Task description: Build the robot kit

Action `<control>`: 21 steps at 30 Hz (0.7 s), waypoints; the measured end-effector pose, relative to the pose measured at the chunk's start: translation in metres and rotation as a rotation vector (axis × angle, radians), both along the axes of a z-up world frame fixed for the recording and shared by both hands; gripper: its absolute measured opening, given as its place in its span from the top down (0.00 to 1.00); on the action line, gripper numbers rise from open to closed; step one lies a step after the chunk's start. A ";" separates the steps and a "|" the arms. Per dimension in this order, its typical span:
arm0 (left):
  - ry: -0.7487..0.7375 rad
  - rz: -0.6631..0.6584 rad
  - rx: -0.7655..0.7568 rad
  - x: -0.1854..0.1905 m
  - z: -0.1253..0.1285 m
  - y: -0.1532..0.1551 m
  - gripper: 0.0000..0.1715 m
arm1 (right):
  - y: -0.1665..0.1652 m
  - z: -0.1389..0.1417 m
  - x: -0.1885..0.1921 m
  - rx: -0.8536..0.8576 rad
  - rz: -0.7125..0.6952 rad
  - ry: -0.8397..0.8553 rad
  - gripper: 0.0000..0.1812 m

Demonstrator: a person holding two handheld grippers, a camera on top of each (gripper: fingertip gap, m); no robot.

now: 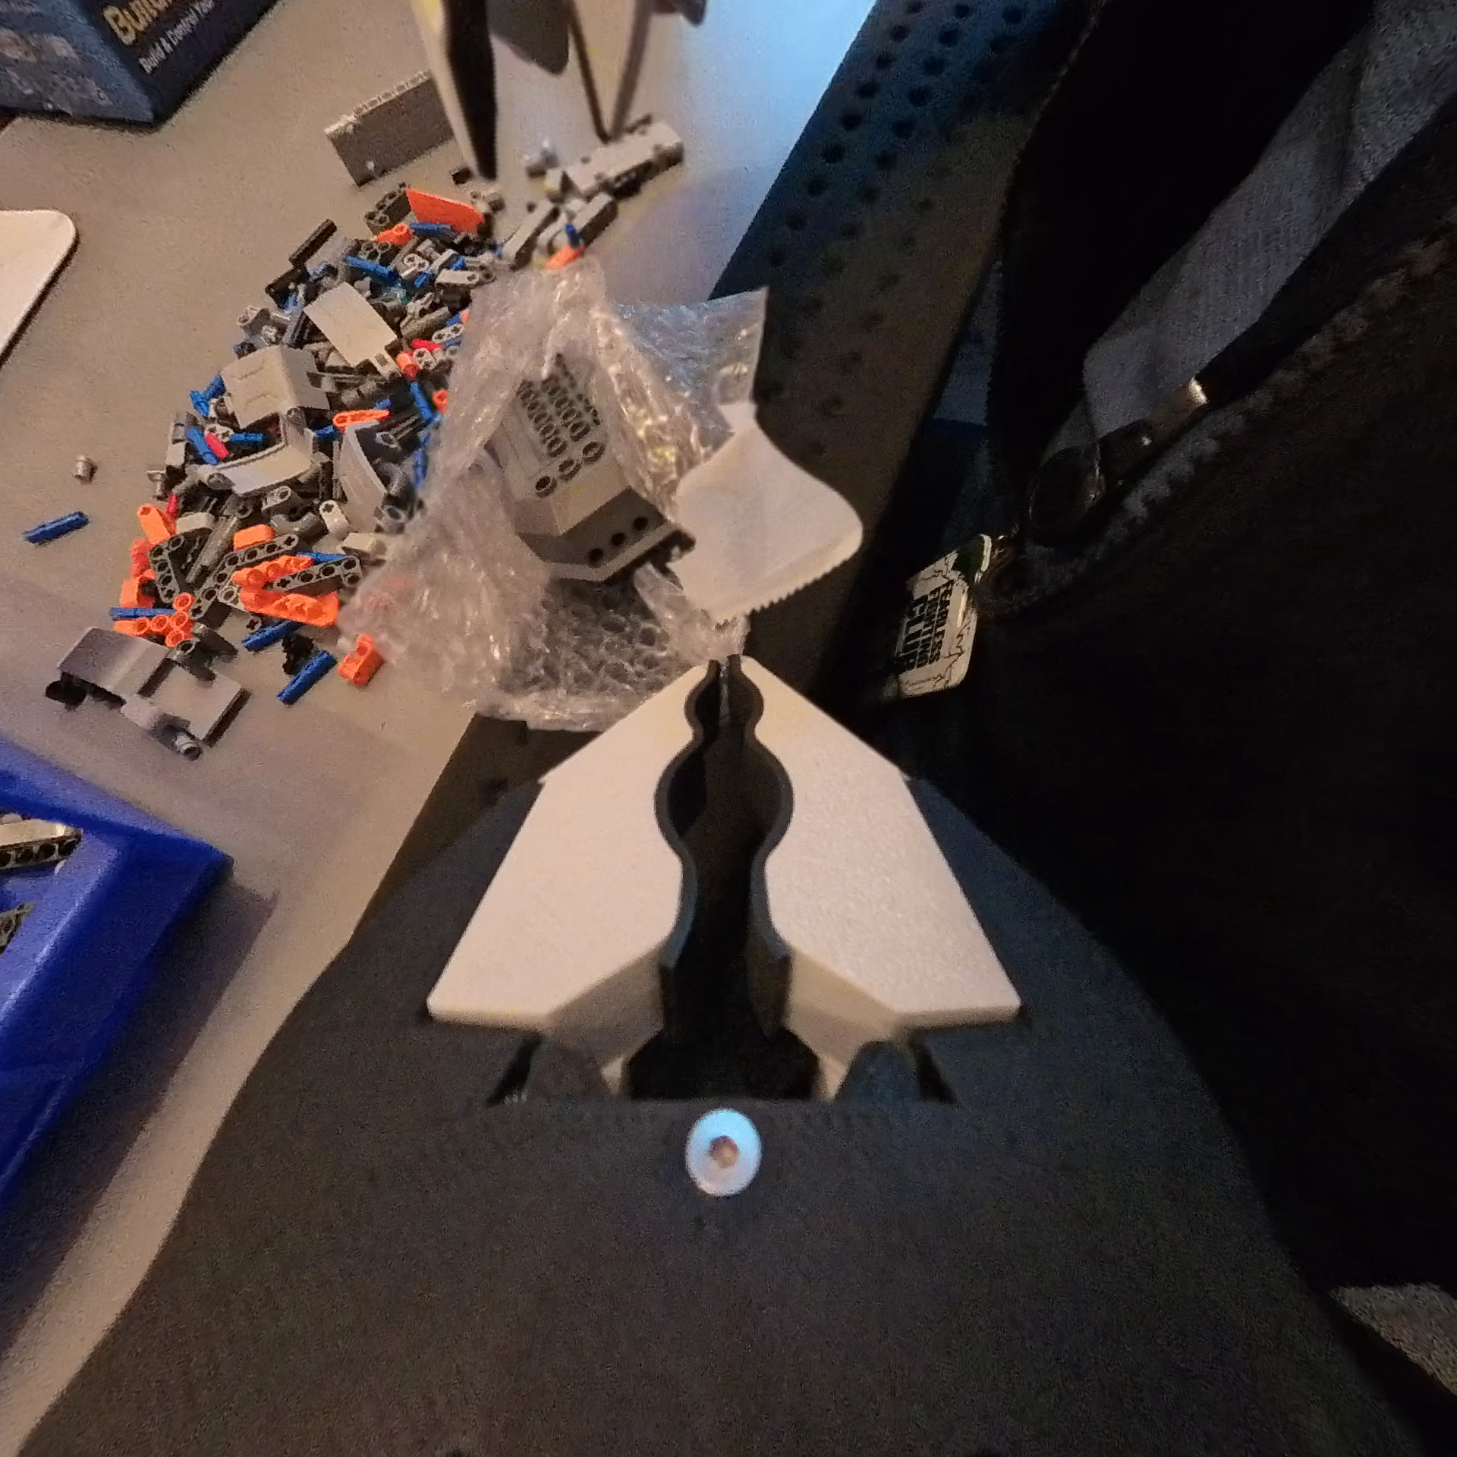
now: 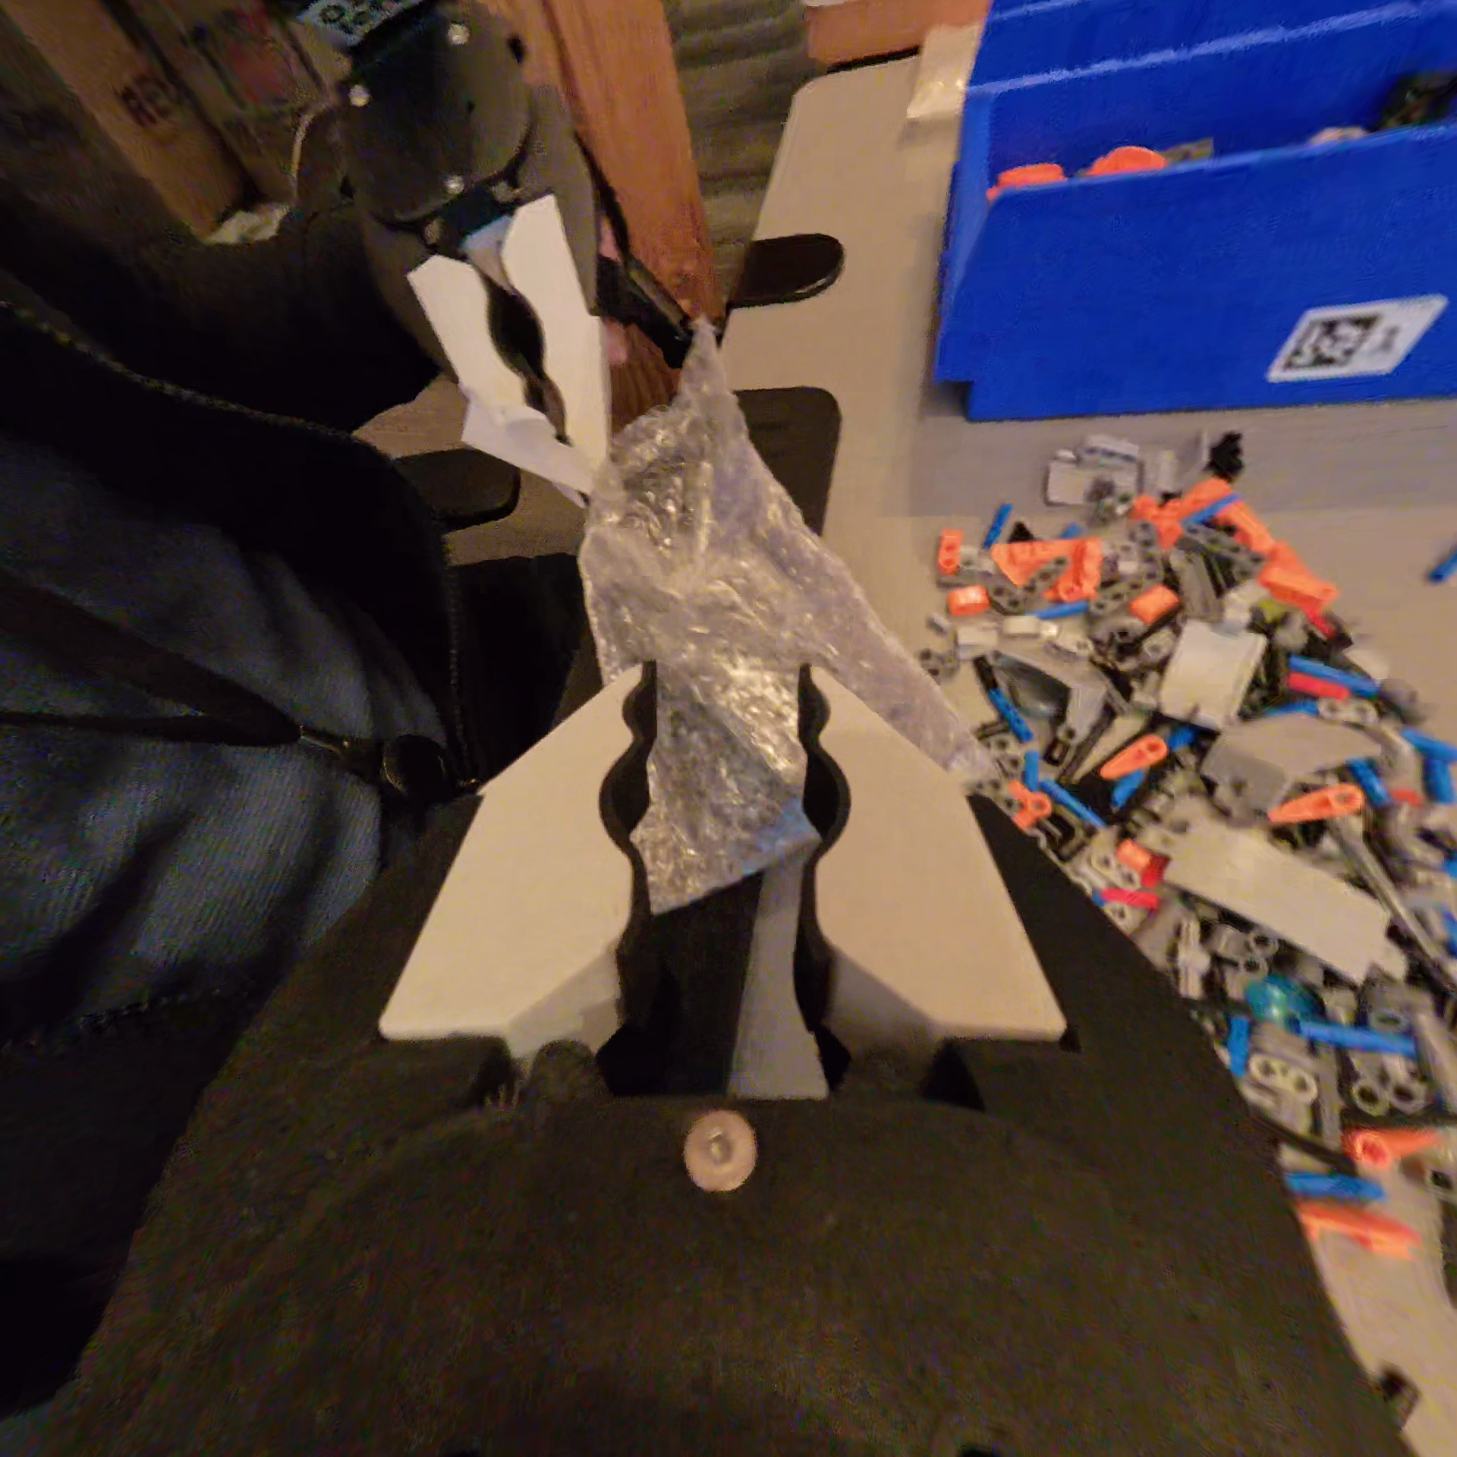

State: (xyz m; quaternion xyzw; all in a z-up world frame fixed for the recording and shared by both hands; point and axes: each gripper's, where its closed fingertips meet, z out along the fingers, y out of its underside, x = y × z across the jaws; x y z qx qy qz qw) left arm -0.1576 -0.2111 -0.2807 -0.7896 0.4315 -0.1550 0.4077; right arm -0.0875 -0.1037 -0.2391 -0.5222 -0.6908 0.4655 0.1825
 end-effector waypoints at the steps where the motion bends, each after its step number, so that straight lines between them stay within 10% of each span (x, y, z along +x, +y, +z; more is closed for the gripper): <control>1: 0.006 -0.012 -0.008 0.001 -0.002 -0.001 1.00 | 0.010 -0.006 0.003 -0.053 -0.042 -0.035 0.80; 12: -0.237 0.094 0.067 -0.012 0.067 0.022 0.86 | 0.001 -0.069 0.000 -0.120 -0.019 -0.249 0.85; 21: -0.130 0.070 -0.118 -0.030 0.050 0.016 0.81 | -0.006 -0.077 -0.001 -0.047 0.007 -0.238 0.97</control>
